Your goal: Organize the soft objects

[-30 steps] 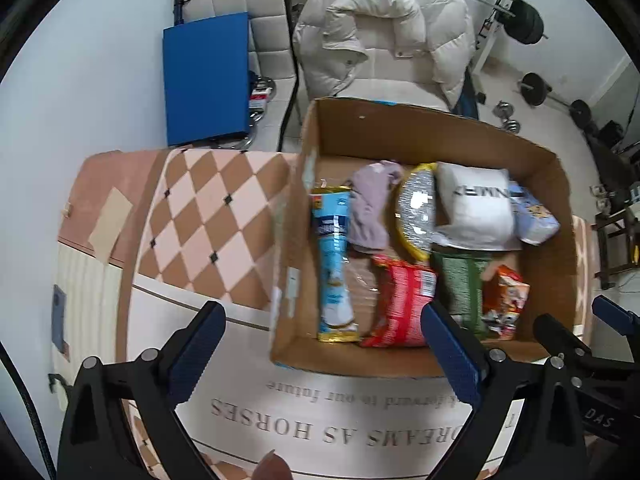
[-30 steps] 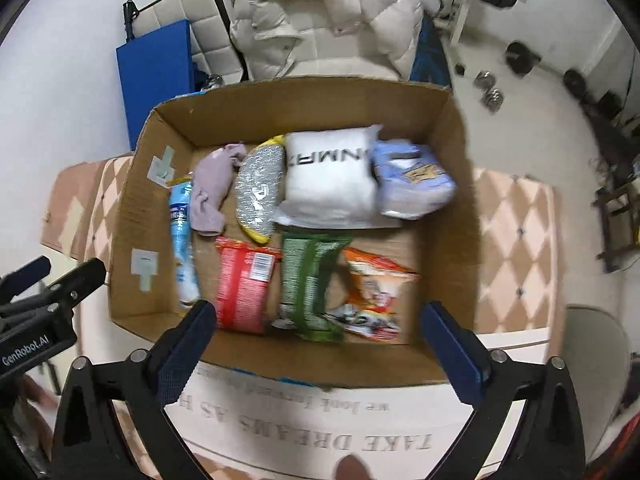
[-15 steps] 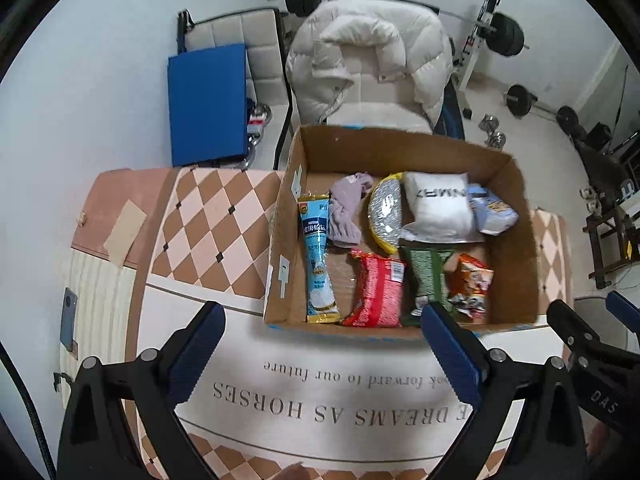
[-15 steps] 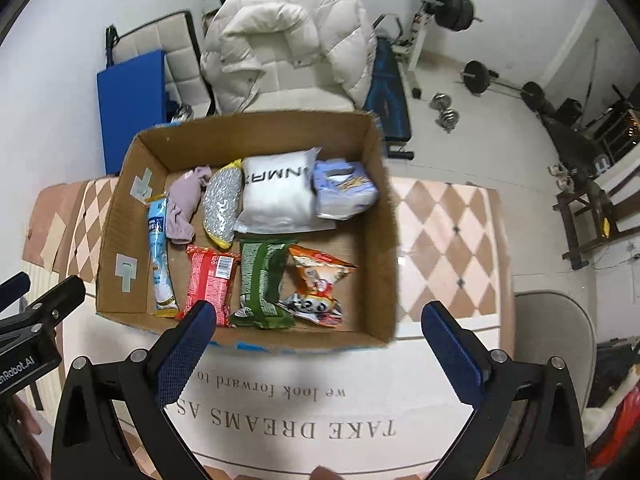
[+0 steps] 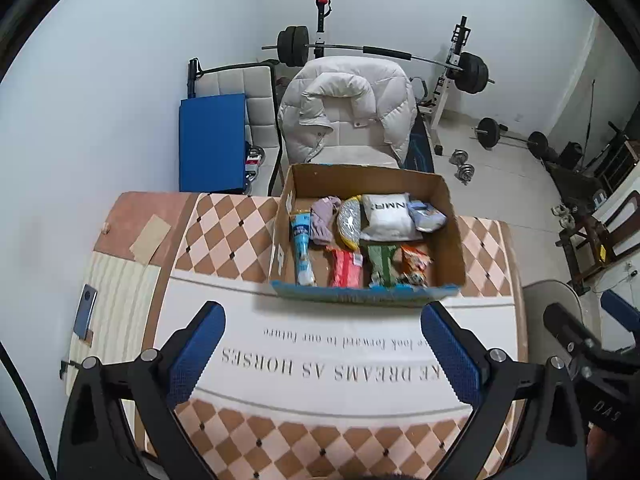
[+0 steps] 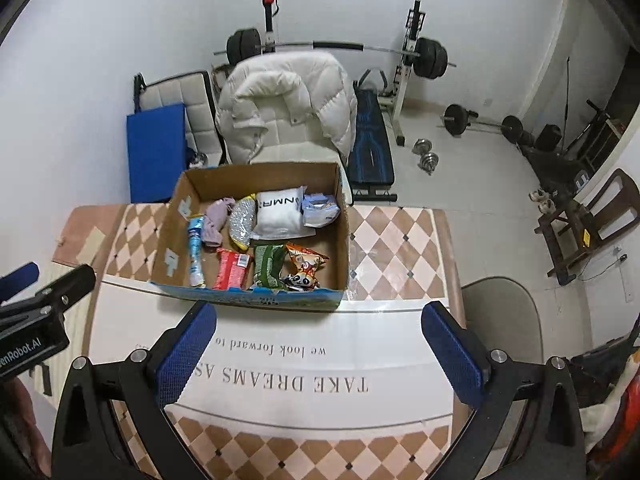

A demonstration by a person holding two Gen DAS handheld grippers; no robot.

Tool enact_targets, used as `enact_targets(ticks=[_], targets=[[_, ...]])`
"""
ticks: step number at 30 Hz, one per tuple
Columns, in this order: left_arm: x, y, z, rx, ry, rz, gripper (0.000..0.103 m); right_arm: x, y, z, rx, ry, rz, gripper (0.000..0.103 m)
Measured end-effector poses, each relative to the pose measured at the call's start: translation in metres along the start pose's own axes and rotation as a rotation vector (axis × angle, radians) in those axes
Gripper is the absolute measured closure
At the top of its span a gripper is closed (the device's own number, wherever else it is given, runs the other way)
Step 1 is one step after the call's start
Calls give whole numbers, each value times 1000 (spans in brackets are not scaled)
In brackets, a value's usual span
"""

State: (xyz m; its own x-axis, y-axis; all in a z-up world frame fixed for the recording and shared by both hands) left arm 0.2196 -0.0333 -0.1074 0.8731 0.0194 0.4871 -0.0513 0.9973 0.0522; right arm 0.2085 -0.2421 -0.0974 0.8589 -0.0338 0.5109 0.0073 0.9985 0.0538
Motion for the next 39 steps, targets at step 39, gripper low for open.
enact_targets(ticks=[39], targets=[[-17, 17, 92, 12, -133, -26, 3, -6, 13, 152, -62, -198, 43, 0]])
Point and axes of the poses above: each gripper's, at about its wrist camera, not at the fingertips, and z roughly against the way its jaws point, y to its left, x to its top, the point moved 10 cm from there along -z, roughly the way its jaws point, and after that the axes turned 5 degrees about x, right-handed, at the moved point
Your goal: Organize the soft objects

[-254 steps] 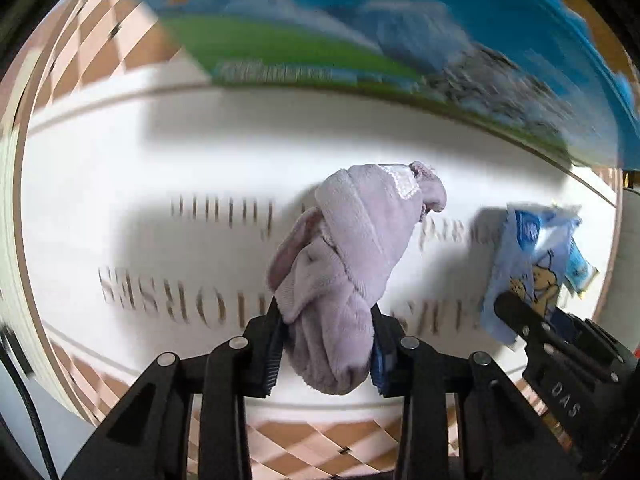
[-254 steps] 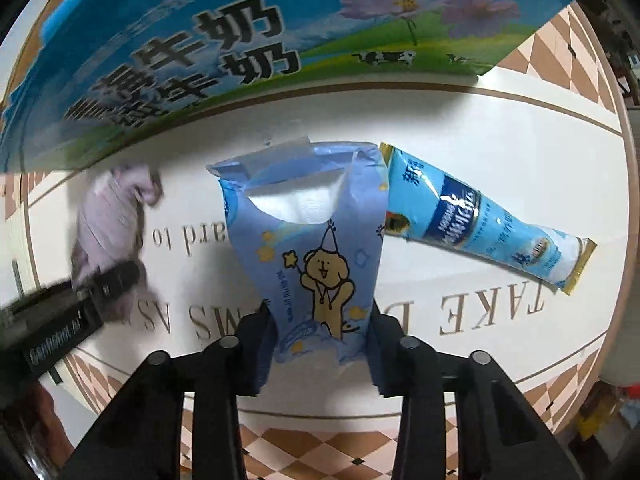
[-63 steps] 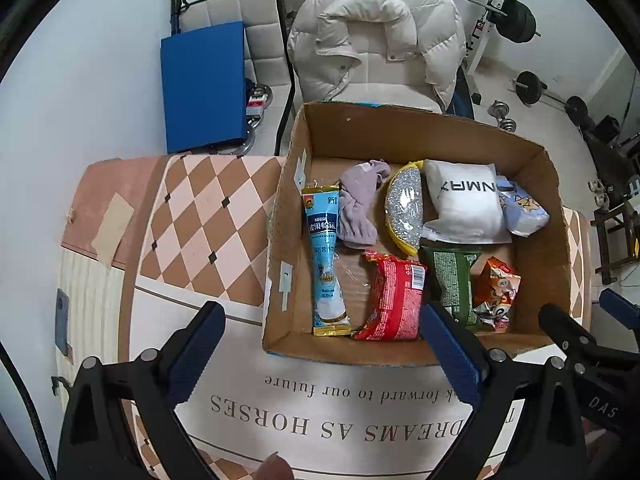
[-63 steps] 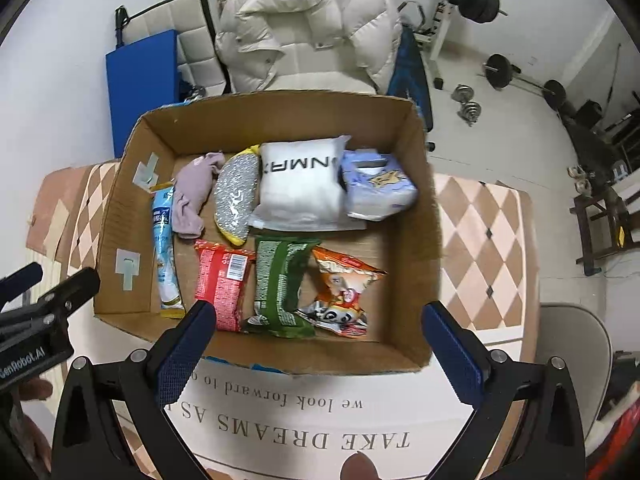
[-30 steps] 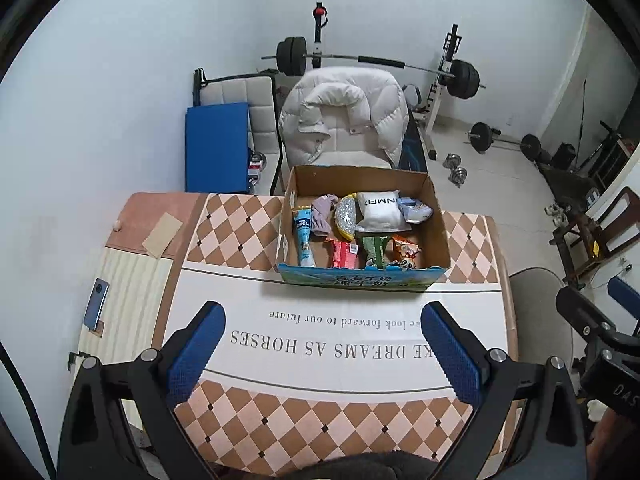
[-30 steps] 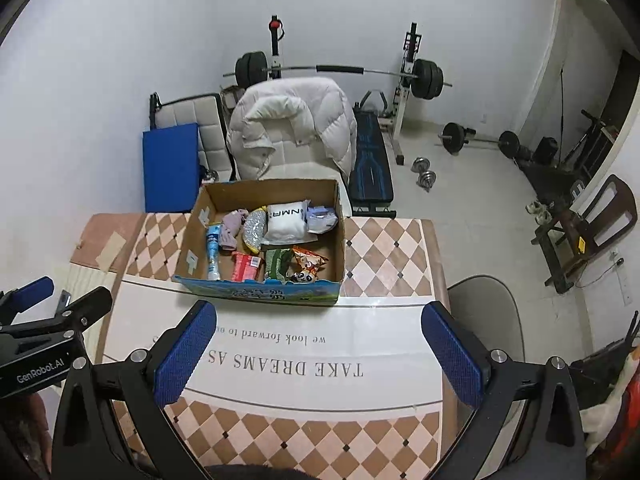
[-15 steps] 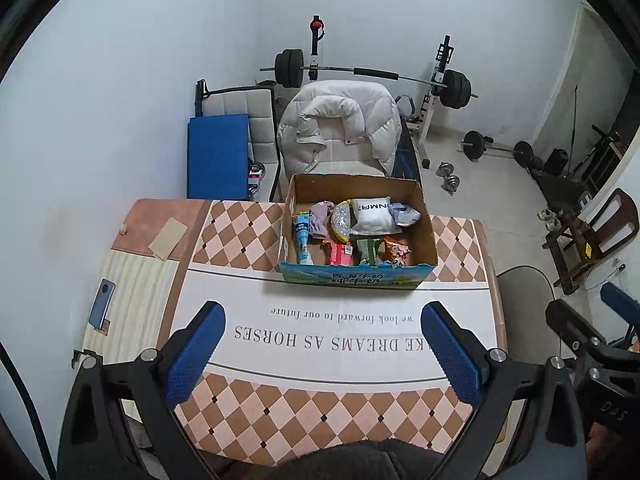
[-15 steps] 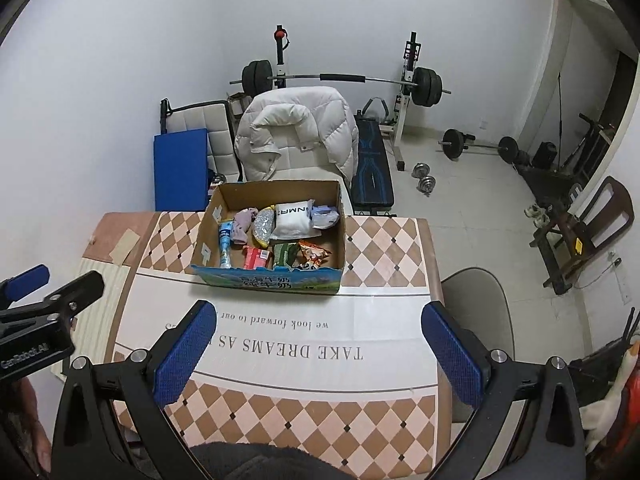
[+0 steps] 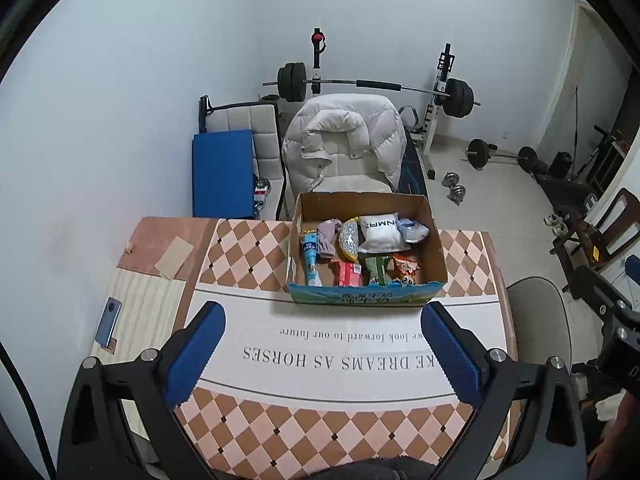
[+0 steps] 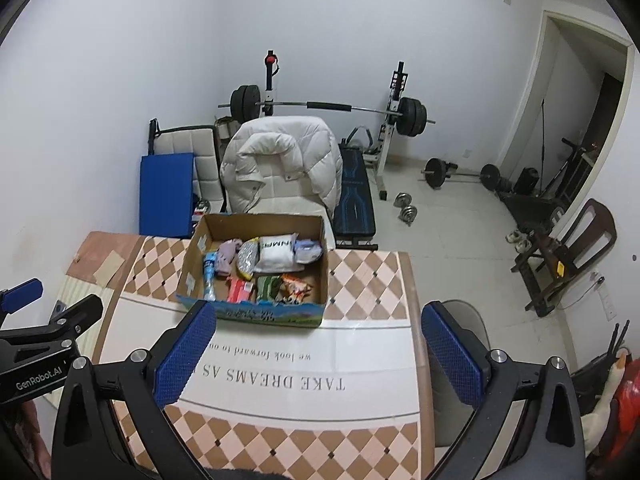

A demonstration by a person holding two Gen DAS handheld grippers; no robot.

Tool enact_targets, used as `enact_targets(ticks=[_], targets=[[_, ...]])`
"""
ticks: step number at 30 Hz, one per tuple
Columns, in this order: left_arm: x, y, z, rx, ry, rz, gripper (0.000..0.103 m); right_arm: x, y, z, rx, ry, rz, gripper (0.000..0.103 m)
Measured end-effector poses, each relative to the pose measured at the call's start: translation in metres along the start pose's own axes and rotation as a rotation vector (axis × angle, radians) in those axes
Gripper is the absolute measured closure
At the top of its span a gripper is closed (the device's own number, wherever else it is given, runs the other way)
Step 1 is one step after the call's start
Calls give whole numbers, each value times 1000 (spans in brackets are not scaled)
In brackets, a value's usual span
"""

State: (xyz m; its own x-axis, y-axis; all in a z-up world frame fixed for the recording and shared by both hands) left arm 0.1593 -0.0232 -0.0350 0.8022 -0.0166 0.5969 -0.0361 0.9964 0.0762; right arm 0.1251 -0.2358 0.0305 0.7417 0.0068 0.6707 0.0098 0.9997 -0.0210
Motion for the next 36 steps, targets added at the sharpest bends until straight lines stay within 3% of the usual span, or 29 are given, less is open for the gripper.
enact_targets(ticks=[10, 36], targets=[[22, -3, -4, -3, -28, -6, 3, 16, -4, -13, -7, -8, -8, 0], [26, -6, -7, -5, -23, -11, 3, 18, -12, -28, -8, 5, -10, 0]])
Point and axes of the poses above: each gripper's, at about its wrist camera, not at the fingertips, and z roughly against the way its jaws point, y to its left, x to its top, the point moved 10 cm from there along -z, roughly the way its jaws point, and after that the axes turned 5 degrees about x, right-handed, at the moved point
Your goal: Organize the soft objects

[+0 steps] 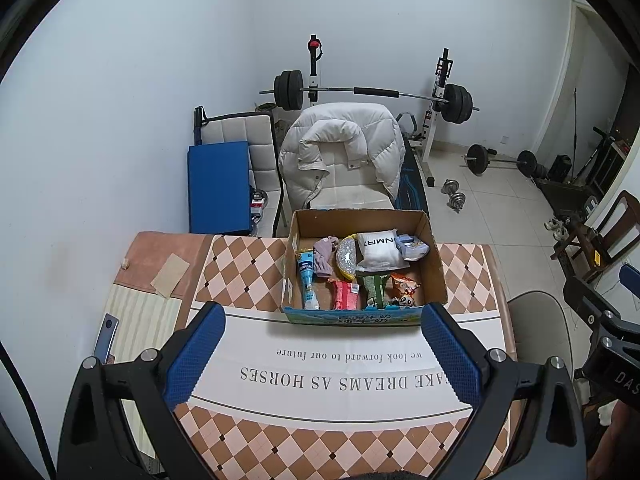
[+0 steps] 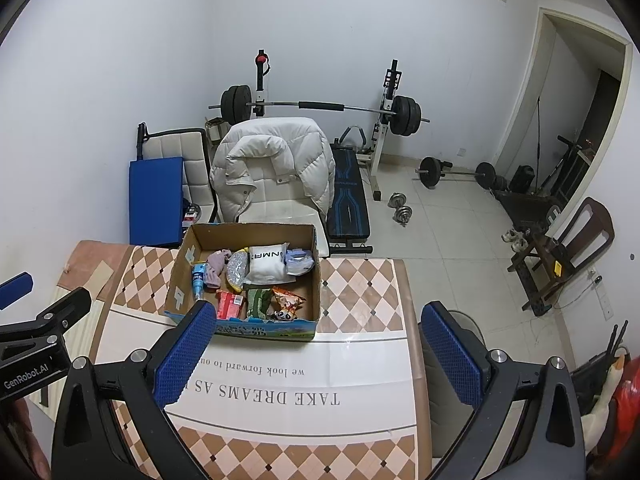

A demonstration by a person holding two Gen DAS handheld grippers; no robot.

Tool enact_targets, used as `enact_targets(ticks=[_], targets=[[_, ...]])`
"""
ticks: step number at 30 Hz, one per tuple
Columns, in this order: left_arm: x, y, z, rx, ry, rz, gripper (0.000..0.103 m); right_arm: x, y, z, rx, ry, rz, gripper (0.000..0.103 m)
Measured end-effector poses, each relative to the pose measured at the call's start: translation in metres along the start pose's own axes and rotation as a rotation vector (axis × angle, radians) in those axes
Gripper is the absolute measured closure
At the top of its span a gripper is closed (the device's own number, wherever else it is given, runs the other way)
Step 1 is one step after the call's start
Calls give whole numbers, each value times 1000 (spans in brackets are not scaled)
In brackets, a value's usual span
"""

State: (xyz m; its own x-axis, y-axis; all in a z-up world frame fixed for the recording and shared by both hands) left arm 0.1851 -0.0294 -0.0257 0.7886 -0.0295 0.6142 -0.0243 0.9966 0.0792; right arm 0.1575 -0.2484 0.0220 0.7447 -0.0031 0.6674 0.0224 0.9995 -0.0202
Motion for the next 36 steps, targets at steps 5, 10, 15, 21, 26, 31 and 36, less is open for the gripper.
enact_targets(ticks=[5, 10, 15, 21, 26, 31, 36], targets=[[0, 0, 0, 1, 0, 1, 3, -2, -2, -4, 1, 4, -3, 0], [1, -1, -1, 1, 0, 0, 3, -1, -2, -4, 1, 3, -2, 0], [2, -2, -2, 1, 1, -2, 3, 0, -2, -4, 3, 3, -1, 0], [3, -2, -1, 2, -1, 0, 3, 1, -2, -5, 3, 3, 0, 0], [4, -3, -3, 1, 0, 0, 3, 1, -2, -4, 4, 4, 1, 0], [2, -1, -1, -1, 0, 0, 3, -1, -2, -6, 4, 4, 2, 0], [4, -3, -3, -2, 1, 0, 3, -2, -1, -7, 6, 4, 1, 0]])
Point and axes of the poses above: each gripper's, at about its wrist camera, not at the fingertips, and z roughly against the way its jaws point, y to its left, x to its top, the point moved 10 cm from there along -z, roughly the way its jaws point, and after that the axes turned 5 degrees about x, right-handed, at the moved point
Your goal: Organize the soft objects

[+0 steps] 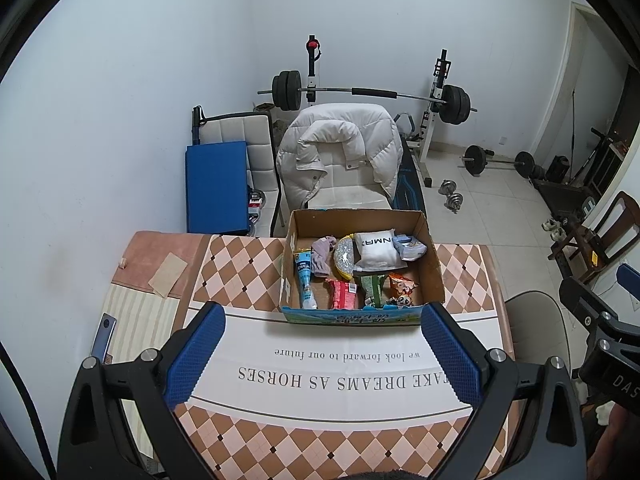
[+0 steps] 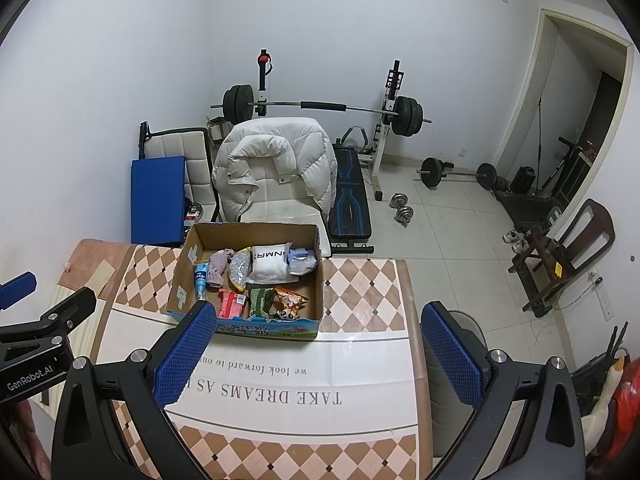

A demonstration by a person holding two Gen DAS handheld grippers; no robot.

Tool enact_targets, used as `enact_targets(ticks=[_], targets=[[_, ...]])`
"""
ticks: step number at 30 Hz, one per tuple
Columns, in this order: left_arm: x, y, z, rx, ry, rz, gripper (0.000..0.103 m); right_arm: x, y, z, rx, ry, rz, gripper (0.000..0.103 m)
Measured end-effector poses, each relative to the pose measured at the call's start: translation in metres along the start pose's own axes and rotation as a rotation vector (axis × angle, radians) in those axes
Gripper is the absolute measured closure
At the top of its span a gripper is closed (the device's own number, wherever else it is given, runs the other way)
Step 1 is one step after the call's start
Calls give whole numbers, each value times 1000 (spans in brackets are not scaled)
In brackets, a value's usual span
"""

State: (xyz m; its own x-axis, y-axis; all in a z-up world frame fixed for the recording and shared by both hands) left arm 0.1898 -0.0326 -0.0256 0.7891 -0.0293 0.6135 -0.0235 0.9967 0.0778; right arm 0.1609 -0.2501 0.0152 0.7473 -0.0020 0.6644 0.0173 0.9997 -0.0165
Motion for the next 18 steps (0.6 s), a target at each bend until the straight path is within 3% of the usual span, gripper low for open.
enact_targets(ticks=[18], targets=[[3, -5, -3, 6, -4, 6, 3, -12, 10, -3, 5, 13, -21, 0]])
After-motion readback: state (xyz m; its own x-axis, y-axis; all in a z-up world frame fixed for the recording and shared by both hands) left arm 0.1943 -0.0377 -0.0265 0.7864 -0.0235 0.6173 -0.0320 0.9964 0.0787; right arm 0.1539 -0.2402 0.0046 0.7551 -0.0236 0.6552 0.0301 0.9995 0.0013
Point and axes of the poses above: each gripper's, at about its wrist camera, not at the fingertips, and z roughly against the way its jaws point, y to its left, x to its top, the point moved 10 cm from there along -z, roughly the way its jaws point, and after that the axes turned 5 degrees about x, right-handed, at the moved point
